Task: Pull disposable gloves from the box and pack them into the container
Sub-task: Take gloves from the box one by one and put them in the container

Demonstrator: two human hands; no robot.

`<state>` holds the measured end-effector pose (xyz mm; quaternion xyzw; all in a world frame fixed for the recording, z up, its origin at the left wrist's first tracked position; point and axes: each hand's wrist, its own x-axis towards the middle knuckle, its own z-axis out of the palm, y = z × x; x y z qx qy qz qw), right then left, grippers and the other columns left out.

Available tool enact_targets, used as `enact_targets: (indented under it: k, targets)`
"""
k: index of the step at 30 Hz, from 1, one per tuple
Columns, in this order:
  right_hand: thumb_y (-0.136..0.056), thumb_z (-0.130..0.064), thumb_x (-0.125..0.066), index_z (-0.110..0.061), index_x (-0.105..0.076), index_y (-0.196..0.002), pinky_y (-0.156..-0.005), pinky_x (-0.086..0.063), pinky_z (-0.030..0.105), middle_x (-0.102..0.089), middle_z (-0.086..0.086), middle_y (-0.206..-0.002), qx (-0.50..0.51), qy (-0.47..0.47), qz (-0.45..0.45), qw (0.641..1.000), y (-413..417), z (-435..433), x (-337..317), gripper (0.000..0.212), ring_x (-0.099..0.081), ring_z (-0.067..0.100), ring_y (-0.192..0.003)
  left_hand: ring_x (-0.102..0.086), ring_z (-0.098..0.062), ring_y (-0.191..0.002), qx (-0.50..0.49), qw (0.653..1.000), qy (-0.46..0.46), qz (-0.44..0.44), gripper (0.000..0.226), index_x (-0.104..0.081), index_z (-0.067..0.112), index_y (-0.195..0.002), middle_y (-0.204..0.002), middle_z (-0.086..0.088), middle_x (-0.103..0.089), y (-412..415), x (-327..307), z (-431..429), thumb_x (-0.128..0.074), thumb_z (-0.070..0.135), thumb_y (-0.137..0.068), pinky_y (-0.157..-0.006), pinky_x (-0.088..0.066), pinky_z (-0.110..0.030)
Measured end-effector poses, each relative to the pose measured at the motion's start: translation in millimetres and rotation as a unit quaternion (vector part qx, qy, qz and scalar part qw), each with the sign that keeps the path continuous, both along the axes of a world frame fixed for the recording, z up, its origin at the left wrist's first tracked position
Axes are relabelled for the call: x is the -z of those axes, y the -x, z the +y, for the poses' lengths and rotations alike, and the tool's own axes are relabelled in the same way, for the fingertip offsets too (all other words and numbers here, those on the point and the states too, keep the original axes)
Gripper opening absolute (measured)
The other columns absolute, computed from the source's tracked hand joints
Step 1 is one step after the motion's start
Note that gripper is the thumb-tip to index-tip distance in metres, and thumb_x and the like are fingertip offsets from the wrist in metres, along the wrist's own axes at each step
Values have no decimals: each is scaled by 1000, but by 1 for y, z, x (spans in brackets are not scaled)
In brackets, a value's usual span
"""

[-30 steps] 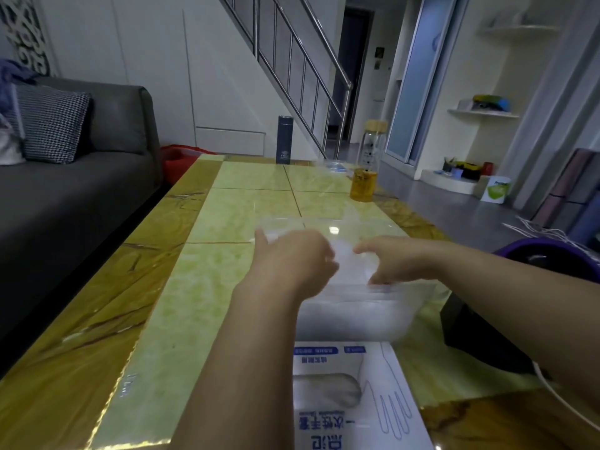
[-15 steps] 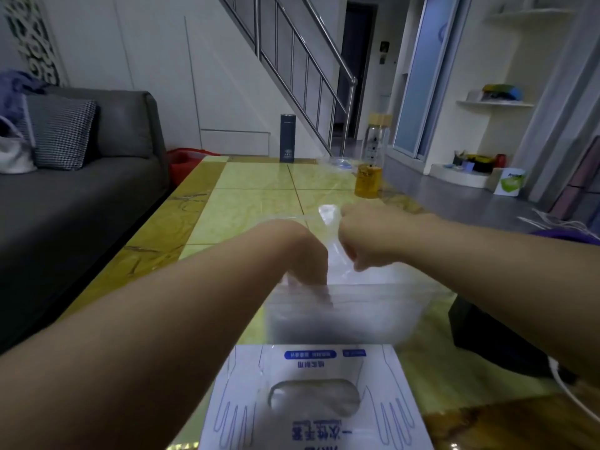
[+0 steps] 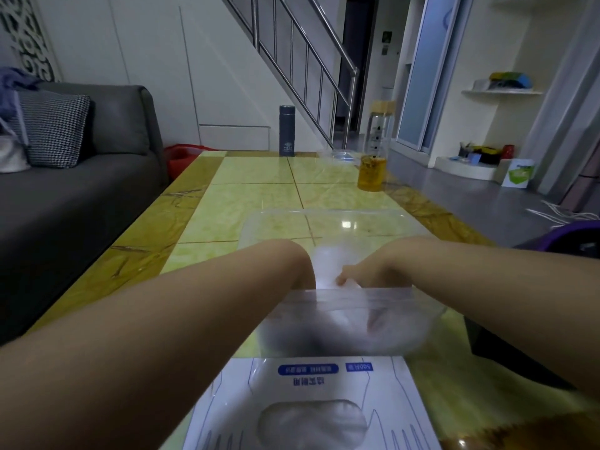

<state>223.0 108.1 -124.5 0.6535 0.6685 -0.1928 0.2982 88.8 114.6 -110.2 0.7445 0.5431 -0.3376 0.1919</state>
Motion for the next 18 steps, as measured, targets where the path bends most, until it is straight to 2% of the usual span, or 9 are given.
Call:
enact_targets:
  k: [2, 4, 6, 8, 11, 12, 15, 18]
  targets:
    - [-84, -32, -70, -32, -20, -149, -109, -34, 48, -20, 9, -154, 4, 9, -2, 1000, -1, 3, 3, 82, -35, 36, -133, -53, -20, -87, 1, 1000, -5, -8, 41, -54, 4, -129, -97, -4, -54, -2, -3, -3, -49, 29, -97, -85, -39, -28]
    - [-85, -37, -68, -31, -30, -146, -107, -36, 47, -33, 4, -149, -14, 13, -14, 1000, 0, 3, 3, 73, -42, 31, -129, -54, -18, -77, 34, 999, -14, -10, 39, -56, 1, -125, -90, -6, -57, -1, -8, -10, -50, 27, -97, -82, -41, -29]
    - [-78, -42, -74, -27, -45, -140, -100, -45, 44, -50, 4, -137, -28, 1, -20, 999, 2, -4, -4, 70, -52, 28, -119, -57, -21, -86, 58, 998, -20, -31, 40, -57, 3, -121, -103, -9, -62, 2, -18, -16, -48, 34, -98, -85, -46, -31]
    - [-77, -42, -75, -21, -55, -133, -90, -52, 38, -58, 4, -125, -22, -31, 15, 999, 2, -10, -14, 64, -61, 26, -107, -59, -18, -93, 73, 992, -52, -86, 46, -59, 7, -118, -104, -4, -63, 11, -33, -19, -46, 45, -96, -89, -48, -30]
    - [-86, -32, -68, -13, -62, -125, -70, -55, 24, -66, 4, -110, -20, -99, 99, 990, 1, -31, -41, 44, -66, 18, -87, -60, -18, -107, 67, 975, -128, -171, 49, -60, 14, -125, -125, 2, -61, 35, -60, -31, -47, 49, -93, -99, -44, -33]
    - [-89, -30, -64, -12, -62, -123, -68, -53, 22, -66, 2, -107, -32, -127, 114, 985, 1, -42, -50, 38, -65, 15, -84, -60, -18, -108, 59, 968, -147, -192, 47, -61, 17, -126, -127, 3, -60, 46, -68, -39, -49, 49, -93, -101, -43, -35]
    - [-92, -30, -60, -17, -66, -114, -72, -46, 19, -67, -5, -108, -100, -247, 125, 956, 9, -72, -68, 27, -59, 8, -84, -62, -12, -99, 40, 939, -205, -274, 37, -64, 22, -122, -121, 6, -64, 78, -76, -61, -52, 42, -93, -96, -46, -31]
    - [-92, -28, -59, -21, -67, -107, -62, -37, 9, -65, -10, -99, -183, -373, 166, 894, 23, -105, -73, 18, -50, -4, -72, -58, -1, -87, 44, 884, -309, -349, 24, -65, 25, -113, -103, 14, -64, 101, -66, -82, -55, 34, -93, -77, -44, -15]
